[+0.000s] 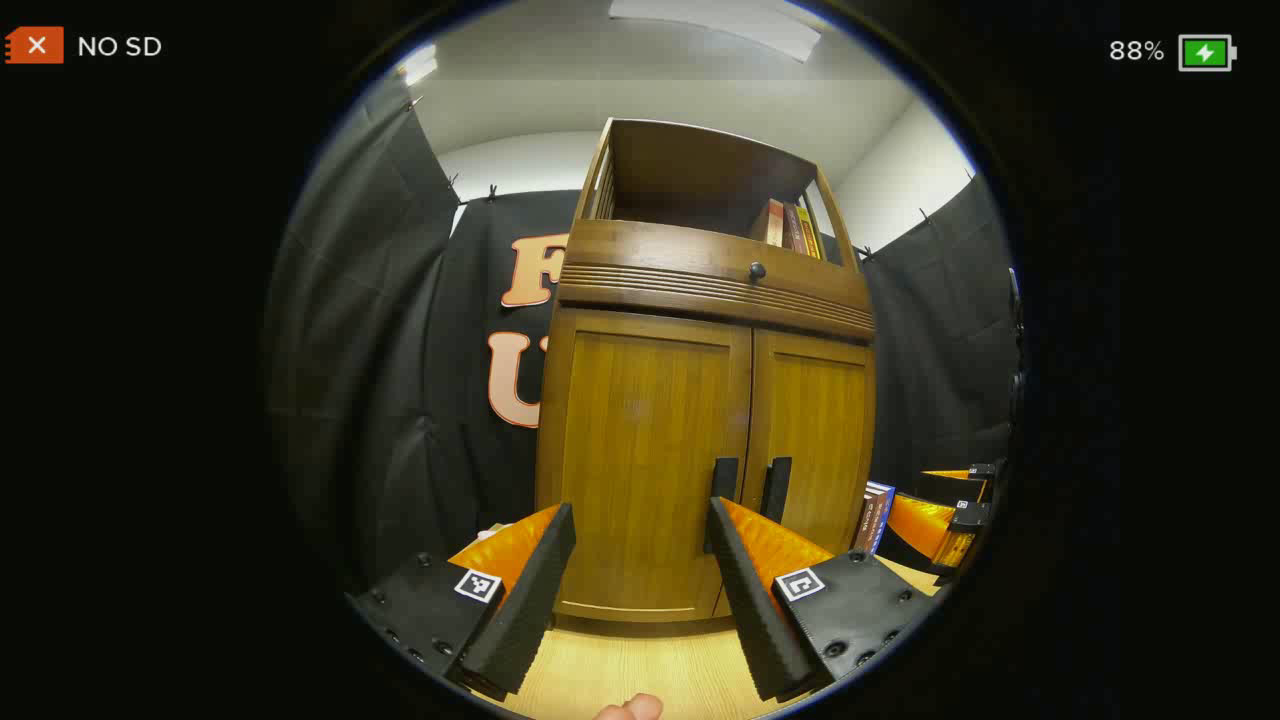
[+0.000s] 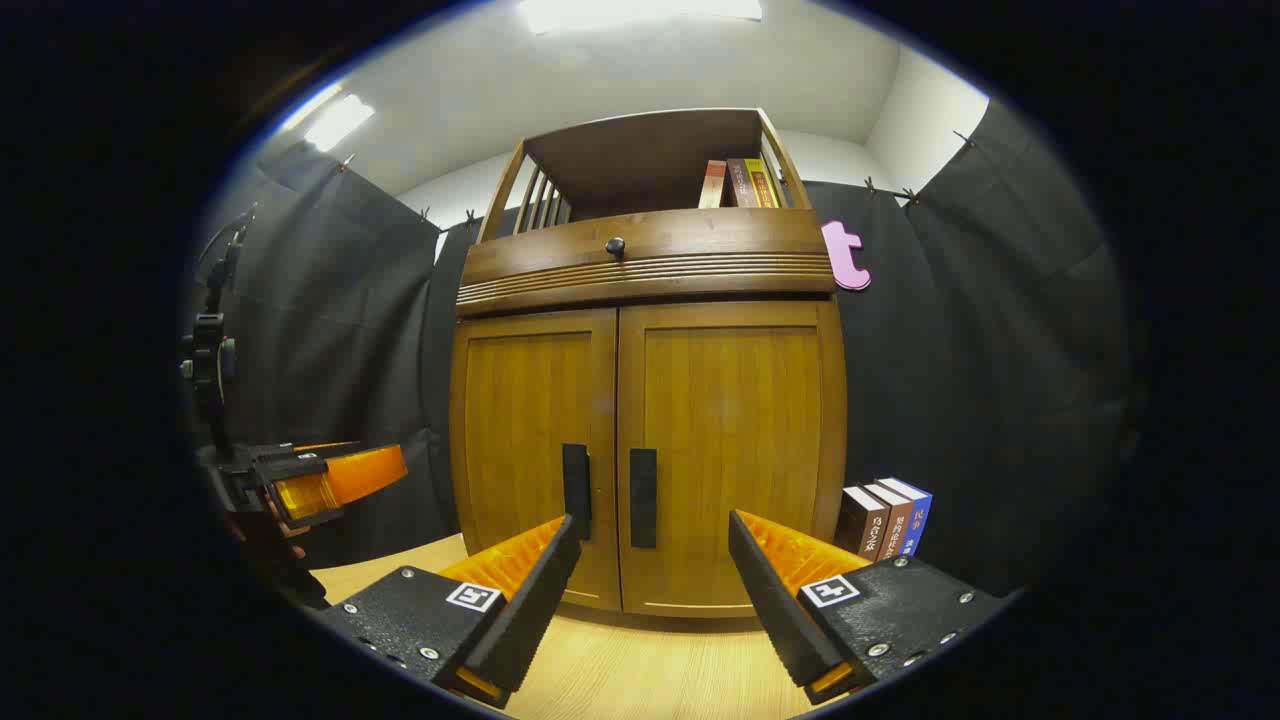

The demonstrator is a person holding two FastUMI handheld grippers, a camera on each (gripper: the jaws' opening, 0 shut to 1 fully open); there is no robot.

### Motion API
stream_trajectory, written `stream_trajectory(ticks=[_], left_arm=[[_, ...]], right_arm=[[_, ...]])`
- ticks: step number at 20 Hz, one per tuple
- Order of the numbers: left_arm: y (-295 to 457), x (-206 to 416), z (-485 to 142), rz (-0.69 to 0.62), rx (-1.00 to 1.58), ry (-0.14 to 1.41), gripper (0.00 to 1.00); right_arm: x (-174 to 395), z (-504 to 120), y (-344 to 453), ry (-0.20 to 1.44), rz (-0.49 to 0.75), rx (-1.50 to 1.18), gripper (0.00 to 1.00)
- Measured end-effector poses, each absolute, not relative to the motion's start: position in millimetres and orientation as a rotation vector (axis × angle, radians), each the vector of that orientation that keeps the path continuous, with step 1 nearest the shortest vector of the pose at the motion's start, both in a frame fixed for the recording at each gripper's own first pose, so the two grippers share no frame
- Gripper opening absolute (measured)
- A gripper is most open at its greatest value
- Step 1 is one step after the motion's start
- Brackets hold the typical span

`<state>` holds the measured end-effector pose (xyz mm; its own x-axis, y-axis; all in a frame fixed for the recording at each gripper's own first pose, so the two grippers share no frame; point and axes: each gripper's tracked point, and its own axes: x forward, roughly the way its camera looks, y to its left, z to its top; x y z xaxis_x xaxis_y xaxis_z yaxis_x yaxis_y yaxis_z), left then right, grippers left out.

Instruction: Open the right door of the double-door shoe cabinet with the right hand, and open the left door with the left hand.

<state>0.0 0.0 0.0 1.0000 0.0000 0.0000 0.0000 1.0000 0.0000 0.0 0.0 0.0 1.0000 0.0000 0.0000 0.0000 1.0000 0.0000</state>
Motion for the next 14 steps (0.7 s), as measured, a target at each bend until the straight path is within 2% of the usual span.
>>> stream_trajectory(ticks=[7,14], left_arm=[[0.0,-6.1,7.8,0.002,0.013,-0.012,0.81],[-0.7,-12.5,1.6,0.010,0.019,0.009,0.82]], right_arm=[[-6.8,9.4,6.3,-0.018,0.028,0.046,0.93],[-6.8,-10.8,10.2,0.029,0.032,0.033,0.93]])
